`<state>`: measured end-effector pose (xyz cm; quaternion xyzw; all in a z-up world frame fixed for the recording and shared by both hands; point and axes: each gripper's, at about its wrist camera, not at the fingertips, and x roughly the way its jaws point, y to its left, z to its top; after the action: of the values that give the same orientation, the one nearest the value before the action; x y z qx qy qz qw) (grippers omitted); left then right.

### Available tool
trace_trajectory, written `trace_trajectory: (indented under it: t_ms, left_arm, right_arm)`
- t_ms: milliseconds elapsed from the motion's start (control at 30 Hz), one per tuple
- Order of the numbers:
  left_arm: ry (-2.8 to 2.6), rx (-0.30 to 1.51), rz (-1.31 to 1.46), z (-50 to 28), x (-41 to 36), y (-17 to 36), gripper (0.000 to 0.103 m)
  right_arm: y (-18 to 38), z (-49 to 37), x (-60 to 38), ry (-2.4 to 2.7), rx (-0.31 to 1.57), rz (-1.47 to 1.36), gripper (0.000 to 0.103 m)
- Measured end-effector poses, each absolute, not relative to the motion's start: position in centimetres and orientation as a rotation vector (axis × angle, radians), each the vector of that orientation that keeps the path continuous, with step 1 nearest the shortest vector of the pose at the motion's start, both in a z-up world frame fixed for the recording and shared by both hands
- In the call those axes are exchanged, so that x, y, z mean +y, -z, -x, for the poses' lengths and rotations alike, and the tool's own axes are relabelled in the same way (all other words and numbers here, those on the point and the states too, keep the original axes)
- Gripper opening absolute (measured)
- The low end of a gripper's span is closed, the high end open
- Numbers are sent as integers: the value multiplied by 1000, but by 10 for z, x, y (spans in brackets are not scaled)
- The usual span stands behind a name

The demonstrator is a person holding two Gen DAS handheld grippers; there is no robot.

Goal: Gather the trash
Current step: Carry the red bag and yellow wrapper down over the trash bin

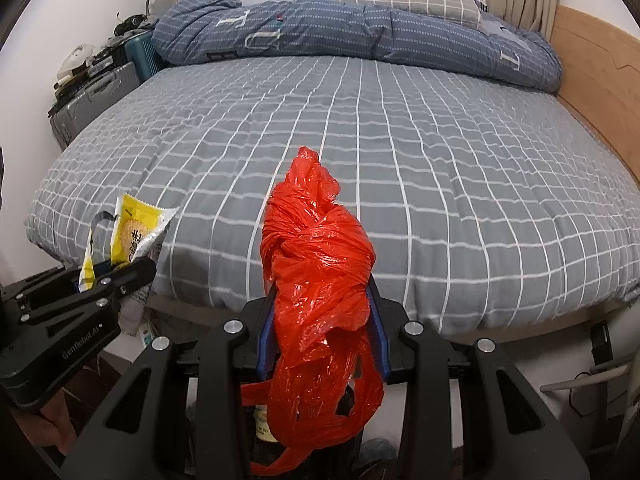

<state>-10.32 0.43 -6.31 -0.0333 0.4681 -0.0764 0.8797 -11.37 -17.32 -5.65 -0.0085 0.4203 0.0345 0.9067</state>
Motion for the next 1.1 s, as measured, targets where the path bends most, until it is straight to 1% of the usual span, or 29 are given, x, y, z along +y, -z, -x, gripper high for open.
trace_trajectory:
  t_ms: [467,633,1100]
  left_arm:
    - [145,1021,48,139,9,70,24]
    - [136,1029,42,151,10,71,24]
    - [123,1140,46,153,22,134,24]
  right_arm:
    - [67,154,-170,-66,920,5,36]
    - [75,168,-167,-100,973,-43,36]
    - [135,176,-157,-91,1085,12,36]
